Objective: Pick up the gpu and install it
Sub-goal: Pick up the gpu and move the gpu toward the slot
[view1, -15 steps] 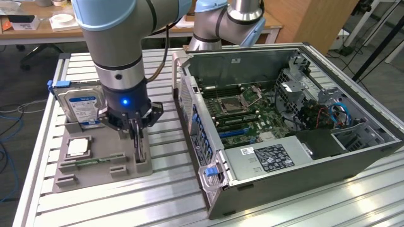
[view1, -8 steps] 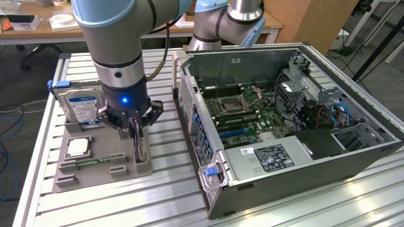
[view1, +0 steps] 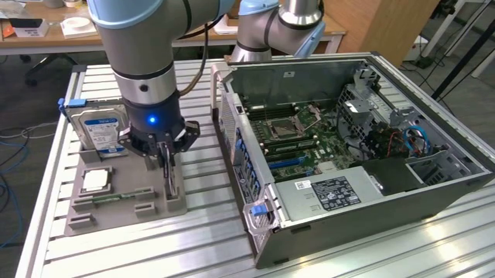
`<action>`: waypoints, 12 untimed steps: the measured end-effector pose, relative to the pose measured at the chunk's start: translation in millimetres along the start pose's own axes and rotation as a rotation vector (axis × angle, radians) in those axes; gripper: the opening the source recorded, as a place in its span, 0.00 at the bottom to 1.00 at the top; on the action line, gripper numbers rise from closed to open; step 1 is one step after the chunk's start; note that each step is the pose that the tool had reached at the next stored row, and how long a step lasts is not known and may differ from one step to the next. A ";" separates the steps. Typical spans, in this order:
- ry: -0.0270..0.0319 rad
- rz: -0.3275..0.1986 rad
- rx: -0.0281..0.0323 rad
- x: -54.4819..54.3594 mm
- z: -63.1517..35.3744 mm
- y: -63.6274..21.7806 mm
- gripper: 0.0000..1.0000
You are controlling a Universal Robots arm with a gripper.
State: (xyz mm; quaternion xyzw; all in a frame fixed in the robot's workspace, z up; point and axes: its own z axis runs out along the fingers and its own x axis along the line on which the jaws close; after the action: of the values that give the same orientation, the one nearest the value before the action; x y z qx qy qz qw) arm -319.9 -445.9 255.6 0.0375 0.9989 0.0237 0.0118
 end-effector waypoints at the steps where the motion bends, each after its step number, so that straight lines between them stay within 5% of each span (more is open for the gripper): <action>1: 0.0000 0.000 -0.0001 0.0 -0.6 0.0 0.26; 12: 0.0000 0.000 0.0000 -0.2 -9.0 0.4 0.26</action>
State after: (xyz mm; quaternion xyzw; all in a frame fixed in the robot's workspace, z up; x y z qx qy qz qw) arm -319.9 -445.9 264.6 0.0374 0.9989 0.0237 0.0118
